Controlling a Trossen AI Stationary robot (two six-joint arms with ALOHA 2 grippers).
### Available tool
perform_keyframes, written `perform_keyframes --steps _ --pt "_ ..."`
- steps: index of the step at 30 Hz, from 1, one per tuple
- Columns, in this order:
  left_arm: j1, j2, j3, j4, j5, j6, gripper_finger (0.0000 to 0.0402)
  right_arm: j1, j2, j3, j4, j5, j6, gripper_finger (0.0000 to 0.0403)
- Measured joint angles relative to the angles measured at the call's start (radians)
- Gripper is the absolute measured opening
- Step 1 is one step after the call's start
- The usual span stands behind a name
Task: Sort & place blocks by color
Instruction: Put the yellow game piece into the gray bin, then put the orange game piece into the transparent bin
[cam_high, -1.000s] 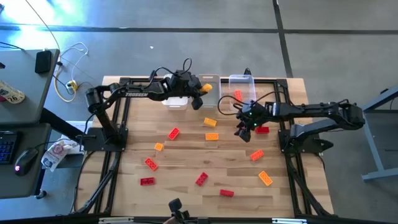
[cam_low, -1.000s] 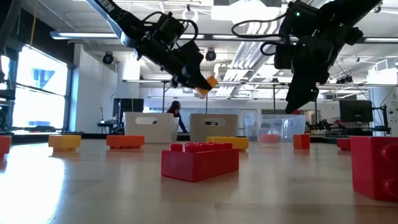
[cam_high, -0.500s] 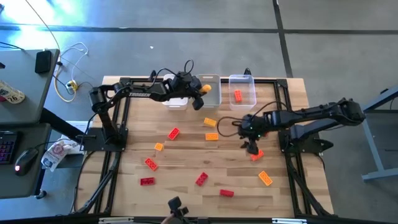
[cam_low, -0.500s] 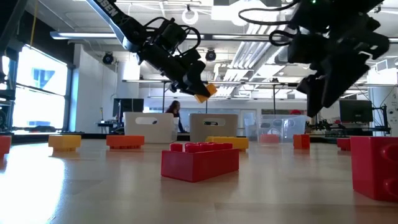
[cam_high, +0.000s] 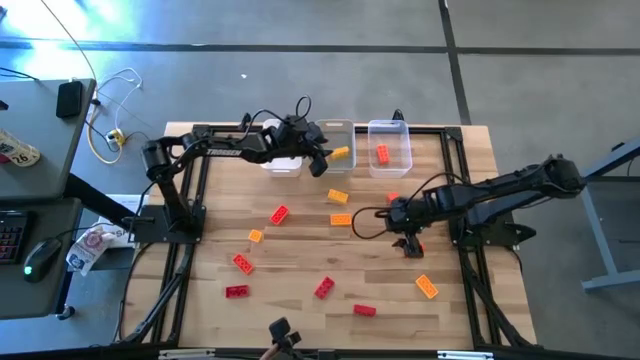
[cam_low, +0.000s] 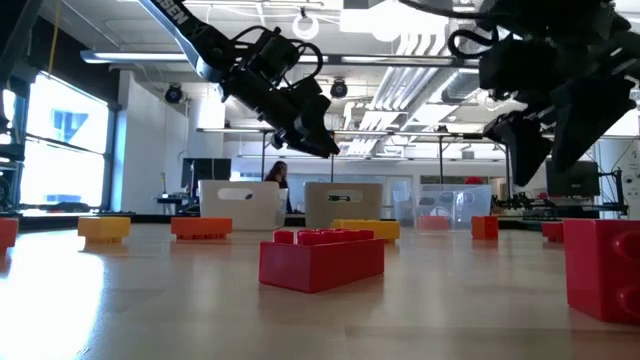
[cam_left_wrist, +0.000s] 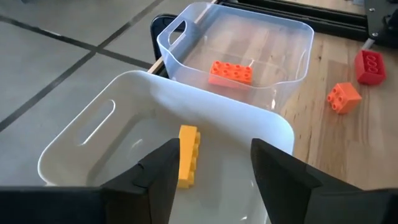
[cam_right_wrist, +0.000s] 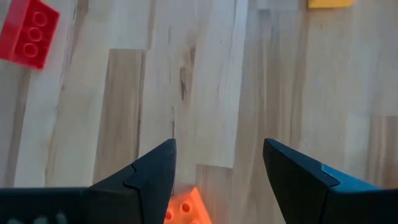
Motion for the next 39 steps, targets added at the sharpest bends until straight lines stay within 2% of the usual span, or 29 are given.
perform_keyframes --steps 4,8,12,17,25,39 --pt "-0.002 -0.035 0.0 -0.052 0.004 -0.006 0.0186 0.039 0.0 0.052 -0.071 0.044 0.0 0.0229" --pt "-0.005 -0.073 0.0 -0.12 0.008 -0.006 0.0186 0.075 0.0 0.064 -0.073 0.026 -0.022 0.0229" --pt "-0.009 -0.111 0.0 -0.18 0.057 -0.018 0.0186 0.112 0.0 0.065 -0.079 0.031 -0.03 0.0229" --pt "-0.031 -0.152 0.0 -0.204 0.11 -0.04 0.0186 0.173 0.0 0.065 -0.086 0.088 -0.019 0.0229" --pt "-0.076 -0.188 0.0 -0.204 0.113 -0.04 0.0186 0.255 0.055 0.066 -0.087 0.13 0.008 0.0229" --pt "-0.087 -0.19 0.0 -0.204 0.112 -0.04 0.0186 0.265 0.169 0.066 -0.096 0.128 0.022 0.0229"
